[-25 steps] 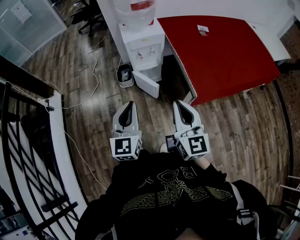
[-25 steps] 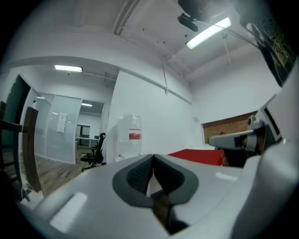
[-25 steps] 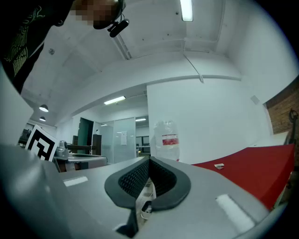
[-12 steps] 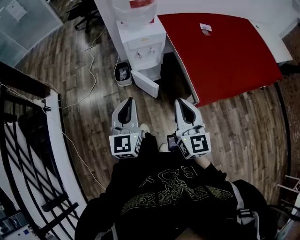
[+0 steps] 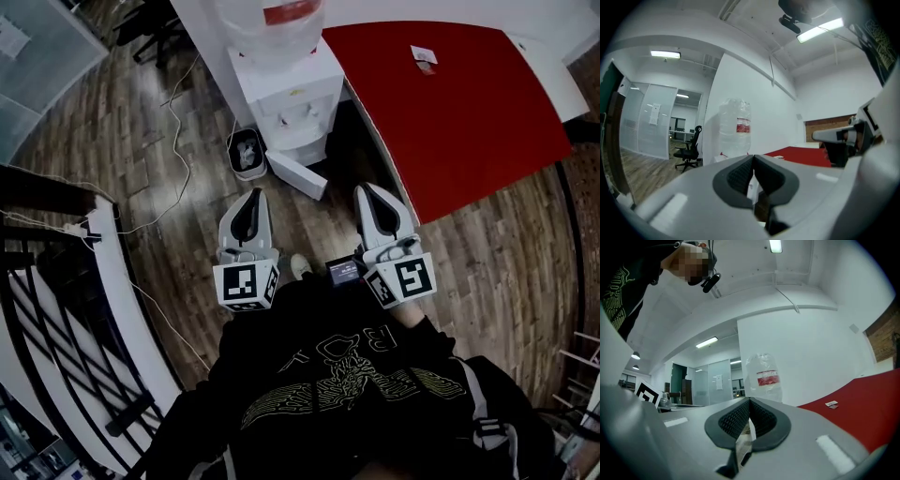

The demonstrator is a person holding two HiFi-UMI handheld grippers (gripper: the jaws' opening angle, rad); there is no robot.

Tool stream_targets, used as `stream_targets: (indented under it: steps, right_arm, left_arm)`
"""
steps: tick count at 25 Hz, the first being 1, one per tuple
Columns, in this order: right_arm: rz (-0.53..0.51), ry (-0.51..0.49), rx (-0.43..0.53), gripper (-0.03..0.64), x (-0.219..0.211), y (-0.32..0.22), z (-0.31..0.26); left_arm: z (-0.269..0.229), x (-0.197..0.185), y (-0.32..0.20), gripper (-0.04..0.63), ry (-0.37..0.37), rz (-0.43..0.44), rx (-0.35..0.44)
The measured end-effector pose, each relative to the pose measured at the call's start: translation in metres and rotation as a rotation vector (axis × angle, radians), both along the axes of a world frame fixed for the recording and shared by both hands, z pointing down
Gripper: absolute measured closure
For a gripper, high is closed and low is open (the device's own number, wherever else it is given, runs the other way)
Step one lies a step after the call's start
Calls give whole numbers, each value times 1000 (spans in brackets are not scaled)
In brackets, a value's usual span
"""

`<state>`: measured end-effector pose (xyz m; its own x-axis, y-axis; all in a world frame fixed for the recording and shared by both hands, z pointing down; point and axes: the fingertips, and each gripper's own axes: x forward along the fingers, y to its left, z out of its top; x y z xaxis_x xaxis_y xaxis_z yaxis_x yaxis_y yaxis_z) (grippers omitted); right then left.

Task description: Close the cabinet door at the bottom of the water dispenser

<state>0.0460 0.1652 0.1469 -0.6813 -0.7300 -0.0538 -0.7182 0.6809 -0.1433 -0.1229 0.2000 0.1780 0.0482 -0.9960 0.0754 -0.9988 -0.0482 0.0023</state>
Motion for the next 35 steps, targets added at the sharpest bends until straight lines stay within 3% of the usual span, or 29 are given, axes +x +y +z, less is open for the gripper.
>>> stream_targets:
  steps: [5, 12, 17, 19, 22, 25, 28, 35]
  right_arm:
    - [-82, -19, -21, 618, -19, -11, 14]
    - [-38, -3, -79, 618, -25, -75, 33]
    - [-58, 105, -130, 618, -30, -123, 81]
    - [-90, 132, -160, 618, -38, -136, 108]
    - [-155, 155, -250, 618, -46, -142, 159]
    - [-153, 170, -323, 617, -51, -154, 213]
    - [-140, 241, -397, 544, -55, -166, 283]
    - [-143, 405, -433, 495, -62, -181, 415]
  left_arm:
    - [21, -21, -24, 588, 30, -16, -40]
    - [30, -22, -85, 588, 33, 9, -83]
    - [51, -11, -132, 588, 30, 58, -111]
    - [67, -10, -151, 588, 11, 68, -121]
    - [103, -9, -166, 588, 49, 57, -158]
    - [134, -9, -176, 588, 73, 94, -182]
    - [177, -13, -185, 588, 65, 117, -223]
    - [273, -10, -213, 588, 79, 178, -279]
